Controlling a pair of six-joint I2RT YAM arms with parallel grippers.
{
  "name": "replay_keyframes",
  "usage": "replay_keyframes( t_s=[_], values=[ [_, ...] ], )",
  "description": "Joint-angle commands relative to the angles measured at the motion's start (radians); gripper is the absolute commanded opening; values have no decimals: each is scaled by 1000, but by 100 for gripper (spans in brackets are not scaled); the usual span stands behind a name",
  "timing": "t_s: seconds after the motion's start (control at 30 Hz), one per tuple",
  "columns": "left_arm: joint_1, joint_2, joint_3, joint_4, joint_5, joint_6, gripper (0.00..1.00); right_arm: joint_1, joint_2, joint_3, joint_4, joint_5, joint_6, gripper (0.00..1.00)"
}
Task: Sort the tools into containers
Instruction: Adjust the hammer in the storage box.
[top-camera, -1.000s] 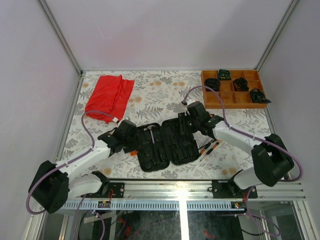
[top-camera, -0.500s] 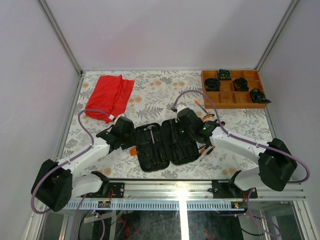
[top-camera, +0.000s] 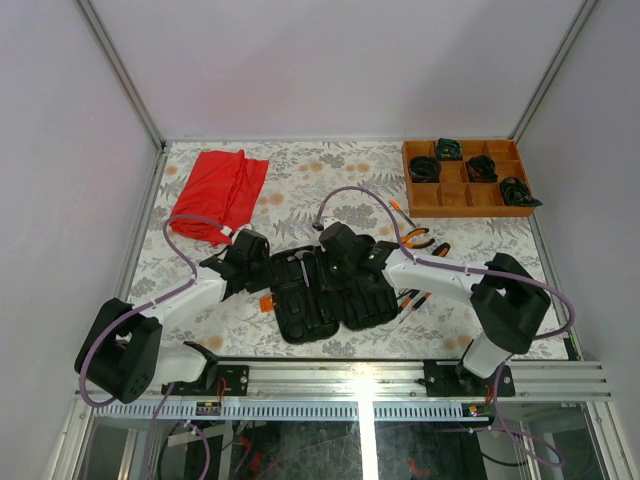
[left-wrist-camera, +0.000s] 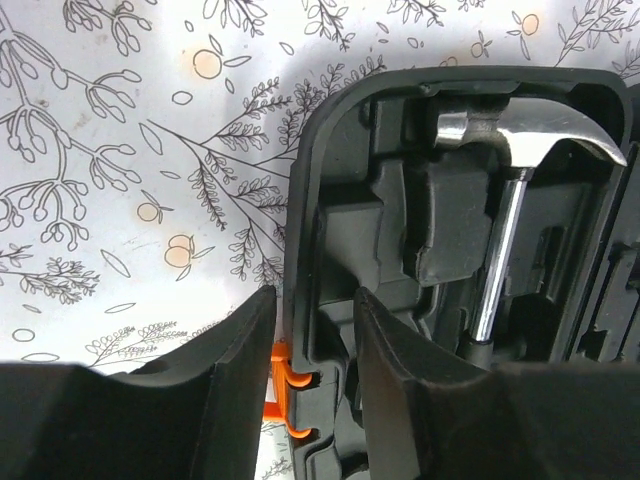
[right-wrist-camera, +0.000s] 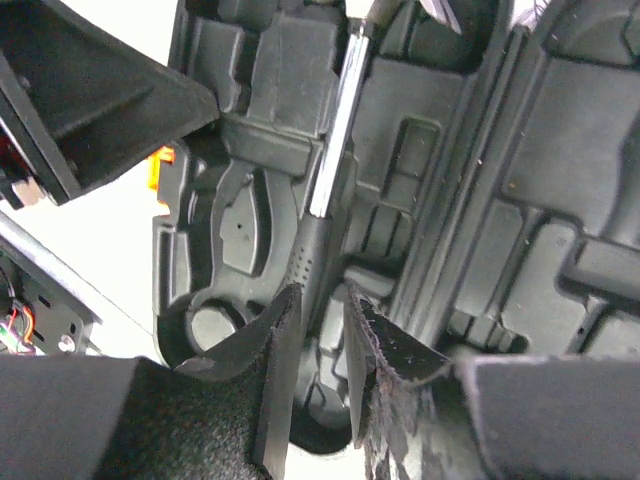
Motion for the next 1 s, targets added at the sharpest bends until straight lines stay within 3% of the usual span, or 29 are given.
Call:
replay_keyframes(
  t_s=[0.0,0.47,0.97],
  values=[
    [7,11,-29,93,14,-1,34,17,65,93,23,38,21,30],
    [7,-24,-68,108,55,-16,28,20,187,164,0,42,1,24],
    [7,-28,-92,118,61,-22,26,23,180,188,14,36,-7,24]
  ],
)
